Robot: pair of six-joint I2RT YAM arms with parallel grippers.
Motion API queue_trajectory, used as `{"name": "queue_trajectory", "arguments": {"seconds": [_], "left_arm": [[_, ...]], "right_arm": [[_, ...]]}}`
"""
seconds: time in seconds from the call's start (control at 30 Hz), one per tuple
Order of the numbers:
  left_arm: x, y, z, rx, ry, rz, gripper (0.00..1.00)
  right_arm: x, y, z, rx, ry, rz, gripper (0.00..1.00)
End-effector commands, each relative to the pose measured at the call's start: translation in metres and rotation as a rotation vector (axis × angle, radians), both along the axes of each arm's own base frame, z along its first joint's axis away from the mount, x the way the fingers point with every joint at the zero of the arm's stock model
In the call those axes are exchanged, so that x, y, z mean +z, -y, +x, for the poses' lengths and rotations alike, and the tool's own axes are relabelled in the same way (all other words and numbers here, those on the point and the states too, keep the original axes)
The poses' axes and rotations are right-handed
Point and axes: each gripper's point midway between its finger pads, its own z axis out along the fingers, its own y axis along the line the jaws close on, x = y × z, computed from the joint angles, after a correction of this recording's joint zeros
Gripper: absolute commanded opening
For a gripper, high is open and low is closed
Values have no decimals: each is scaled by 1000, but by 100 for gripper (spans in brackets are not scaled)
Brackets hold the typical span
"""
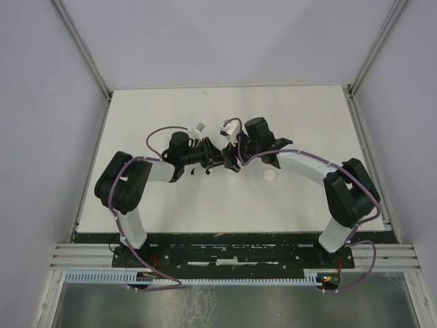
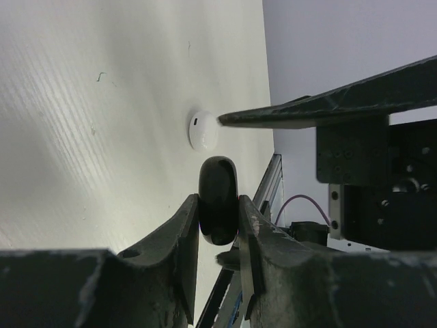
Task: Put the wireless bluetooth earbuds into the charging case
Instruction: Open the charging case.
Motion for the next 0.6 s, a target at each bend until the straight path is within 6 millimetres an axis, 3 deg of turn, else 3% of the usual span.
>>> {"name": "queue_trajectory", "arguments": {"seconds": [0.0, 0.1, 0.2, 0.33, 0.57], "left_arm": [[28, 4, 3, -16, 124, -33, 9], [30, 4, 4, -15, 127, -35, 8], [32, 4, 4, -14, 129, -37, 8], [34, 5, 5, -15, 132, -41, 8], [42, 5, 6, -13, 142, -49, 8]], "right_arm": [[78, 12, 26, -182, 152, 153, 85], [96, 30, 32, -300, 177, 150, 90], [101, 46, 34, -395, 170, 116, 91], [93, 57, 31, -456, 136, 82, 92], [68, 50, 15, -380, 73, 69, 91]]}}
